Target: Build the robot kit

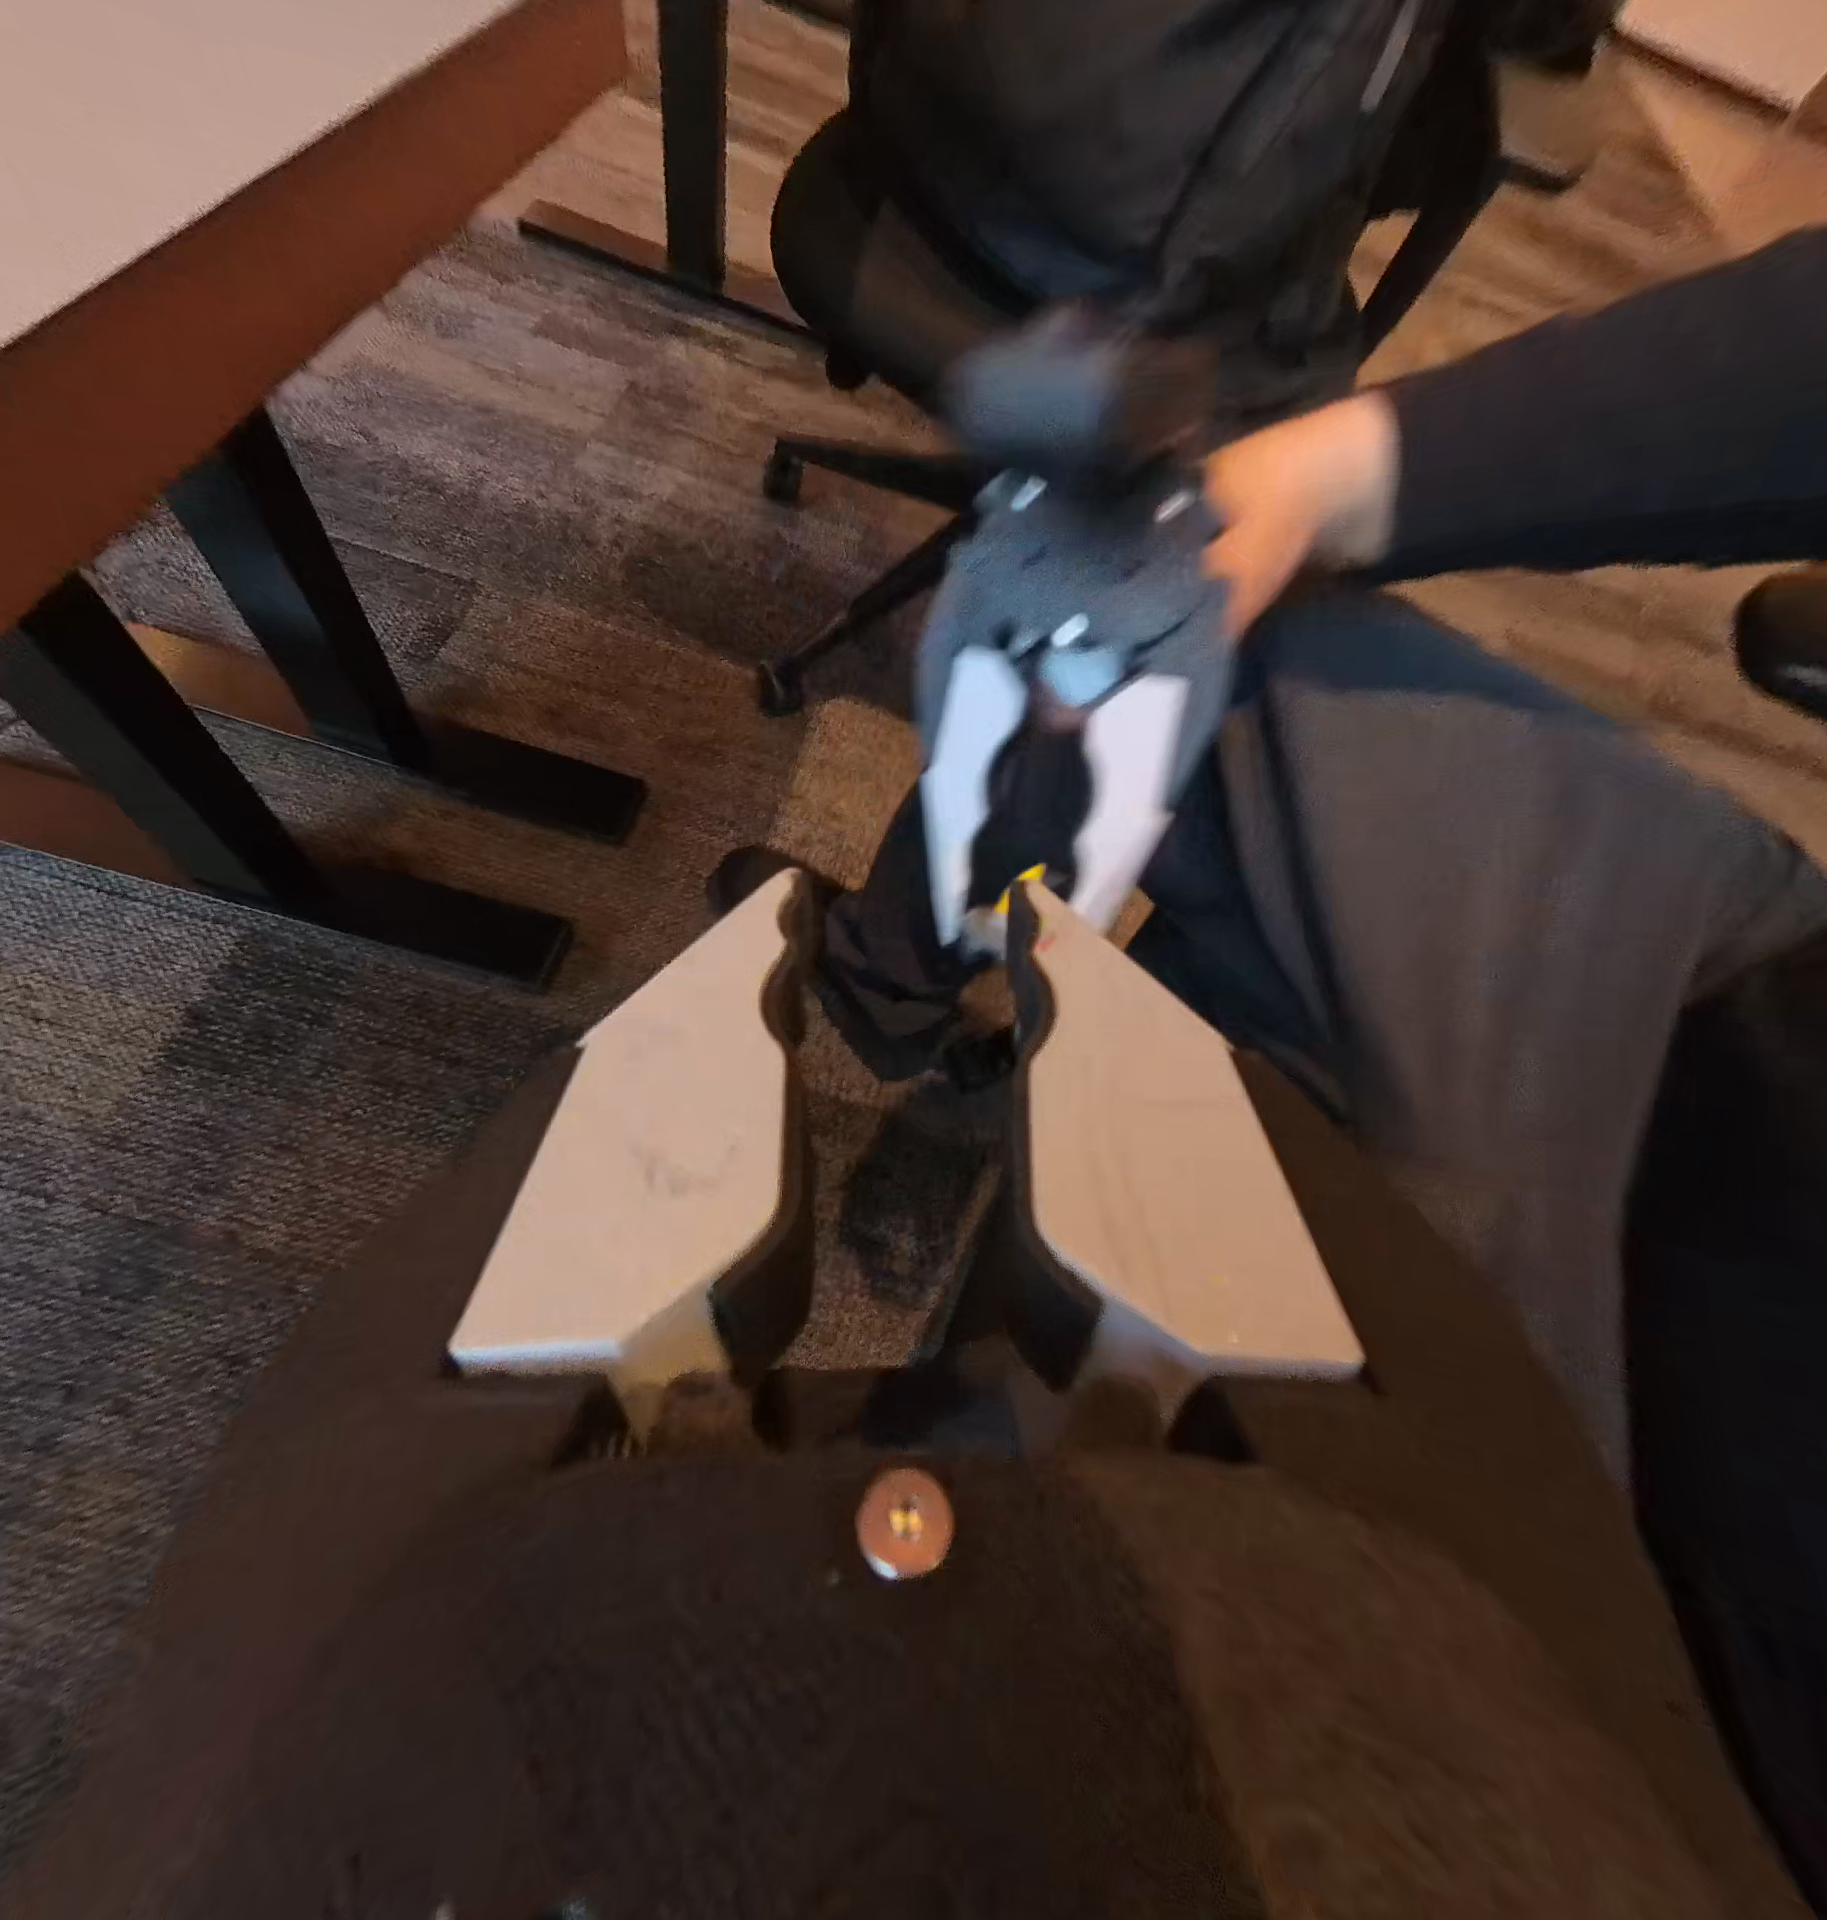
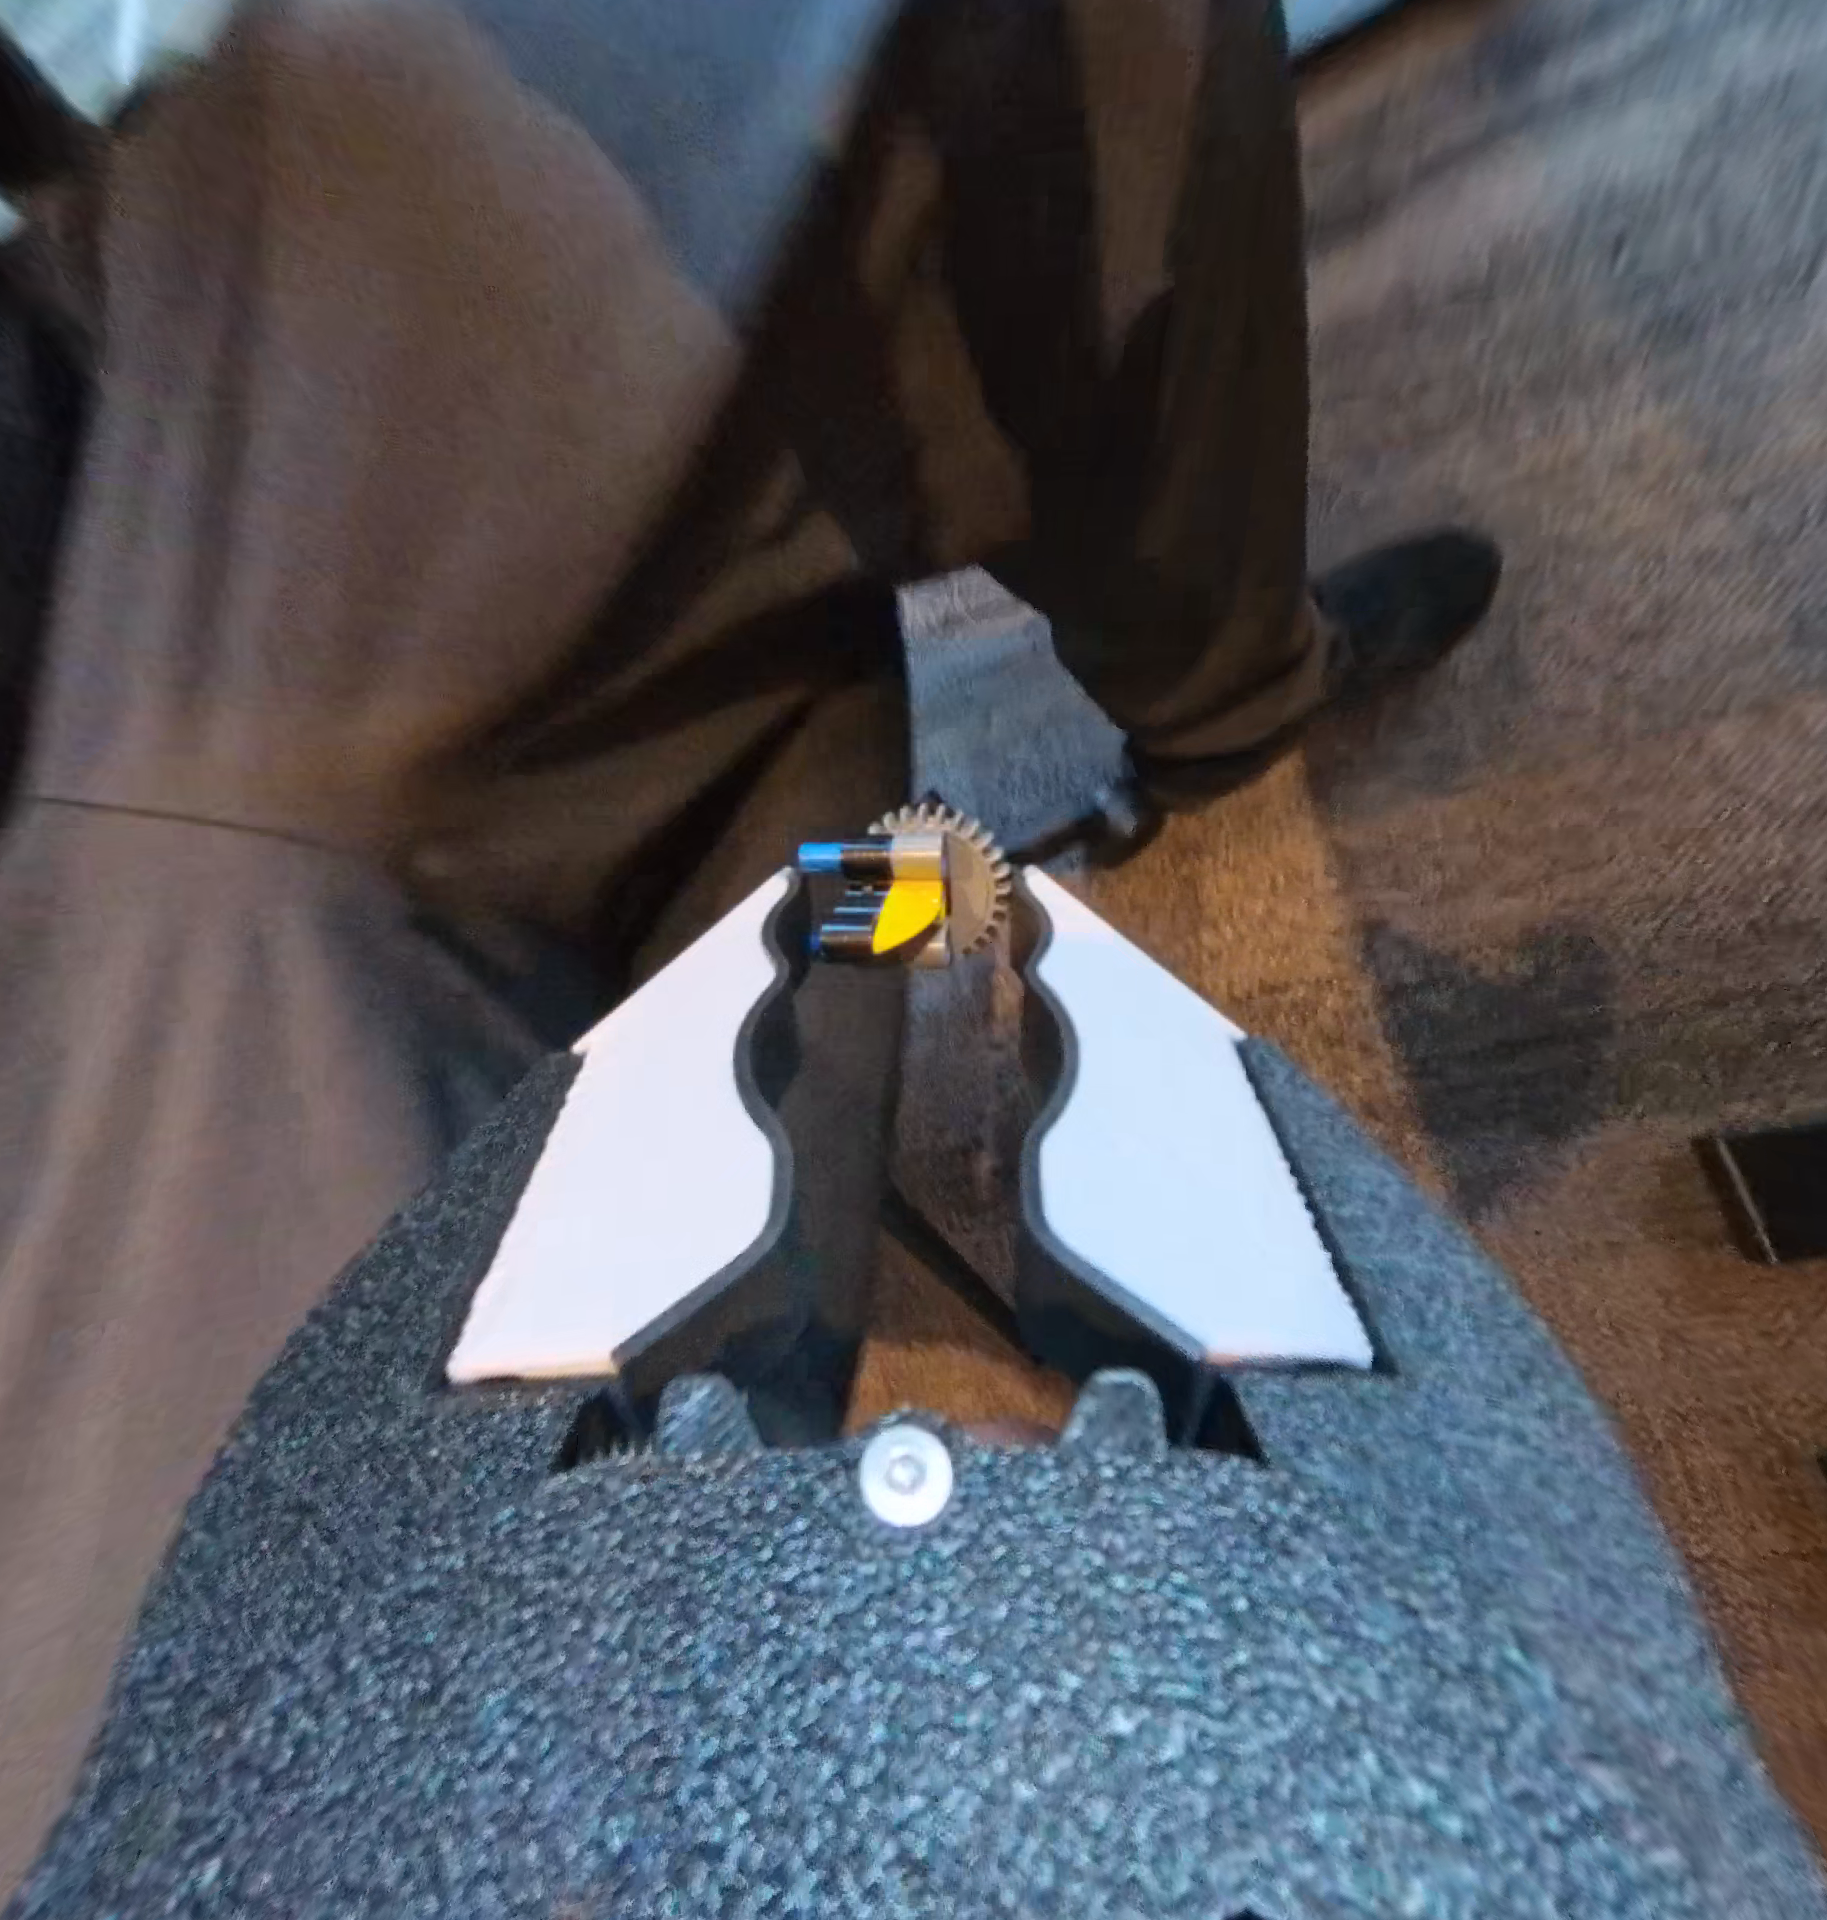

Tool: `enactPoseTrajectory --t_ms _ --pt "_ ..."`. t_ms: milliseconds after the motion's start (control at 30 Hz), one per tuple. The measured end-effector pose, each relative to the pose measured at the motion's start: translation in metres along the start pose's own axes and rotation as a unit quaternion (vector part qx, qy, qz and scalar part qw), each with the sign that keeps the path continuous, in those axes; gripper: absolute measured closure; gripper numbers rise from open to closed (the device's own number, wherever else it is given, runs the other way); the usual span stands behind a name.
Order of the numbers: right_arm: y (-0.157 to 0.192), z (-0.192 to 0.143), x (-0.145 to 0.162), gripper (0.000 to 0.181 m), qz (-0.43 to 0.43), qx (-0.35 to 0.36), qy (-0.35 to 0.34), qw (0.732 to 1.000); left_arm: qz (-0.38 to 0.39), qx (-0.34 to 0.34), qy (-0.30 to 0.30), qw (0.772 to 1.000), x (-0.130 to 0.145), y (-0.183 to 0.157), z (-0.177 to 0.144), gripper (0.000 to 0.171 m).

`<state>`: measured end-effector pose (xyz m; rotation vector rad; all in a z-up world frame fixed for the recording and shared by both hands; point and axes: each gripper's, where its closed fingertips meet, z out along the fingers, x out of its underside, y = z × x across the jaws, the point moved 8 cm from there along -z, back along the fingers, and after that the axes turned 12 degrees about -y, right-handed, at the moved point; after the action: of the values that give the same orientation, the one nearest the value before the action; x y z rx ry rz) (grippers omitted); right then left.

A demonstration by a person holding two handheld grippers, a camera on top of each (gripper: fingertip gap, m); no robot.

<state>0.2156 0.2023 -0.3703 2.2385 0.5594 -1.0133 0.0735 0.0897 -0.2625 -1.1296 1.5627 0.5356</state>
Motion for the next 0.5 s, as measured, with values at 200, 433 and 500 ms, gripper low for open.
enactPoseTrajectory --t_ms 200,433,500 --pt "0.081 -0.036 -0.020 0.143 -0.053 0.072 -0.120 0.989 0.004 0.006 0.040 0.999 0.022 -0.019 -0.004 0.138" --pt "0.064 -0.041 -0.064 0.143 -0.094 0.158 -0.218 0.959 -0.009 -0.026 0.033 0.999 0.028 -0.012 -0.029 0.140" --pt "0.051 -0.041 -0.068 0.143 -0.085 0.163 -0.244 0.952 -0.041 -0.022 0.031 0.998 0.031 -0.006 -0.033 0.138"
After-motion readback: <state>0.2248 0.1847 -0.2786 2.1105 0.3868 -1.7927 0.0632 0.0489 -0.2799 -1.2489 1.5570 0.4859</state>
